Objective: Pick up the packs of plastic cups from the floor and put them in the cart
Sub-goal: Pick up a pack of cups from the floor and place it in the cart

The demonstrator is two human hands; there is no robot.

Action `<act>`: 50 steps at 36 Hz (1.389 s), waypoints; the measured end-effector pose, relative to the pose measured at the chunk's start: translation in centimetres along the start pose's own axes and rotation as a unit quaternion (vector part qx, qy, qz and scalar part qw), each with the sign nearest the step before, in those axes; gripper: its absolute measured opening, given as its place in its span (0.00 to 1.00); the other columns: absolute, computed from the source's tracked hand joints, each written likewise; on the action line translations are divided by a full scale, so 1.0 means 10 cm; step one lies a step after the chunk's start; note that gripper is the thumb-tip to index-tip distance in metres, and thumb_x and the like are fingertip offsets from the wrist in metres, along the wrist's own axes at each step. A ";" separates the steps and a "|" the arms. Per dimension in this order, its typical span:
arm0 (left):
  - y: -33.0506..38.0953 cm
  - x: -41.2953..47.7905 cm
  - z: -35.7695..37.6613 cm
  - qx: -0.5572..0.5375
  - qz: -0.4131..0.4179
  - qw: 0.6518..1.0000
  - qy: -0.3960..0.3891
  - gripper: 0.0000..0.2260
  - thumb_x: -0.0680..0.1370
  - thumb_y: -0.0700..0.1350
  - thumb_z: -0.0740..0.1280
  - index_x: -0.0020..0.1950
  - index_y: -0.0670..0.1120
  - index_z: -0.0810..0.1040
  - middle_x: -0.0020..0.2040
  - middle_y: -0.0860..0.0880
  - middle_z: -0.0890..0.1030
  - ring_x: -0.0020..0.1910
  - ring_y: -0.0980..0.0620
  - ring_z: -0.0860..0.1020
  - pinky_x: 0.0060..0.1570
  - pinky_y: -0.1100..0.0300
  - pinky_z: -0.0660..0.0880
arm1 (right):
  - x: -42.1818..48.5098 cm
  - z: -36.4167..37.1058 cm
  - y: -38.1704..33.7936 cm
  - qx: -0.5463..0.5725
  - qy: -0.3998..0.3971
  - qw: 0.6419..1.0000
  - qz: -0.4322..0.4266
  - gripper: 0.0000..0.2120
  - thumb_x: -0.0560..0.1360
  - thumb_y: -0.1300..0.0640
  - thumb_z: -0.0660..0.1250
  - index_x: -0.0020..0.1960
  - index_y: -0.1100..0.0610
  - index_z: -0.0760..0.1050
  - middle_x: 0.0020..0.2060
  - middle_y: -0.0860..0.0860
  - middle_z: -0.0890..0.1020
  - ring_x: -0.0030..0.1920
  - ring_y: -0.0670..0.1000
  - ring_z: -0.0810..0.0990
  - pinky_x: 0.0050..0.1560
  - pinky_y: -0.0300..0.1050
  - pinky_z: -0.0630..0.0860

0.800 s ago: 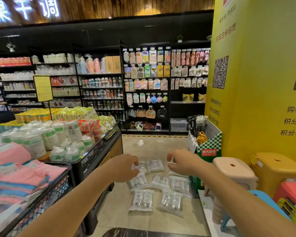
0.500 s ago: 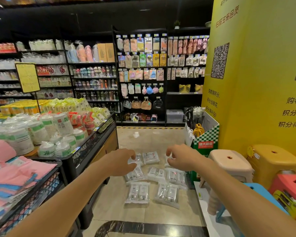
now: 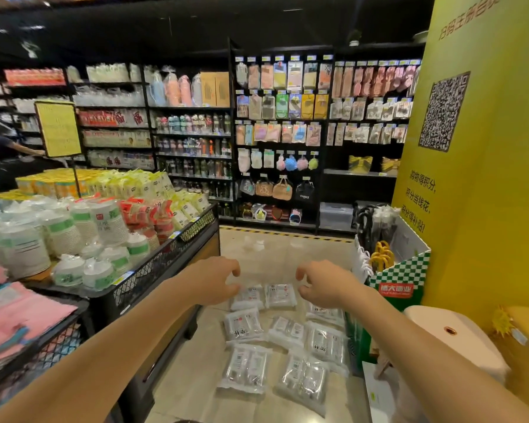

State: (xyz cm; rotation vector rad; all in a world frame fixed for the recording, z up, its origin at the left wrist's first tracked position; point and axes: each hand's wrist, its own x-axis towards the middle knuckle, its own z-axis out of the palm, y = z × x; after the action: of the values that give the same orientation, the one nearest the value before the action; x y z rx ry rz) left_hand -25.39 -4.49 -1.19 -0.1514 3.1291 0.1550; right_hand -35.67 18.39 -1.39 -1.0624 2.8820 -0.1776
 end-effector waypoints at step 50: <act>-2.46 3.42 0.39 -0.072 -0.004 0.997 -0.021 0.16 0.80 0.54 0.62 0.67 0.52 0.71 0.64 0.51 0.75 0.56 0.51 0.76 0.51 0.58 0.73 | 4.03 0.55 0.12 0.051 -0.040 0.994 0.088 0.17 0.79 0.49 0.61 0.68 0.49 0.71 0.60 0.49 0.79 0.56 0.52 0.79 0.57 0.53 0.78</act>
State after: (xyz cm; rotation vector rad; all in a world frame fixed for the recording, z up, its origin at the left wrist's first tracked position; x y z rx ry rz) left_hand -57.06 -31.76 -7.84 -0.1597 3.0735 0.3791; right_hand -66.50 -7.31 -7.83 -0.7751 2.8420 -0.2618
